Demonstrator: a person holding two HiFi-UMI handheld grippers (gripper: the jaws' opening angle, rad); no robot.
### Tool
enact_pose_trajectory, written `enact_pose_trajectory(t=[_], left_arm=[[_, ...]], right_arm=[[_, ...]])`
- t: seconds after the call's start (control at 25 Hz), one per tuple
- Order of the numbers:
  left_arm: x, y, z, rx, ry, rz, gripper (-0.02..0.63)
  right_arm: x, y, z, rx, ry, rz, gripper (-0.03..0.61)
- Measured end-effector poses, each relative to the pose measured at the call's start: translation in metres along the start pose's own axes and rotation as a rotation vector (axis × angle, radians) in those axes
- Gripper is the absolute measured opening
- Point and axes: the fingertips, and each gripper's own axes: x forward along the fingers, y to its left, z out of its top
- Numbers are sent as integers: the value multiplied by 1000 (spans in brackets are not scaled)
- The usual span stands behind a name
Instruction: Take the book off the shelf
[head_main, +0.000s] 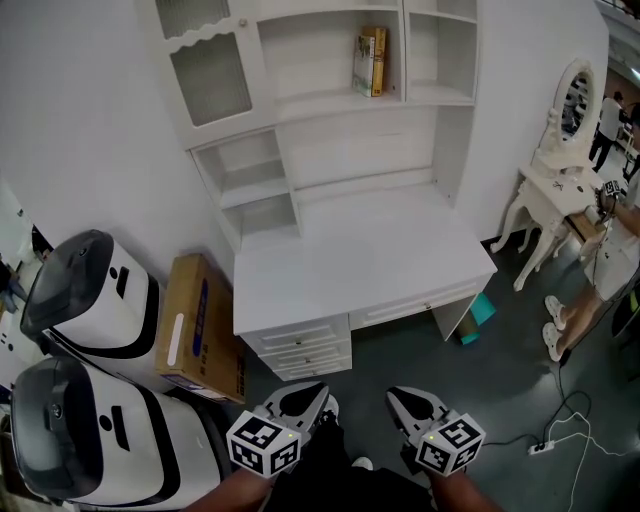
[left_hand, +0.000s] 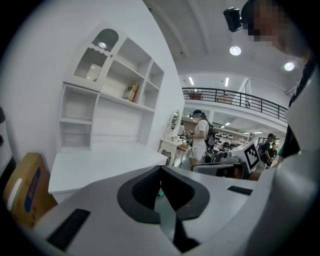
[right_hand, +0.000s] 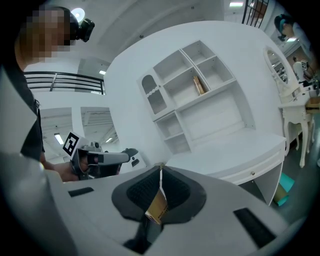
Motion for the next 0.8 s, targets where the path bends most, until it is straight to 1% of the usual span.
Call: enact_pose_trajectory(t=[0.24, 0.4, 0.64, 0.8], left_arm=[[30, 14, 12, 17, -9, -40, 11], [51, 28, 27, 39, -21, -60, 11], [79, 66, 50, 63, -27, -73, 11], [100, 101, 68, 60, -29, -75, 11]], right_arm=[[16, -23, 7, -4, -7, -32, 30], [32, -41, 19, -8, -15, -54, 31], [77, -63, 38, -20, -10, -62, 31], [112, -77, 55, -44, 7, -63, 31]])
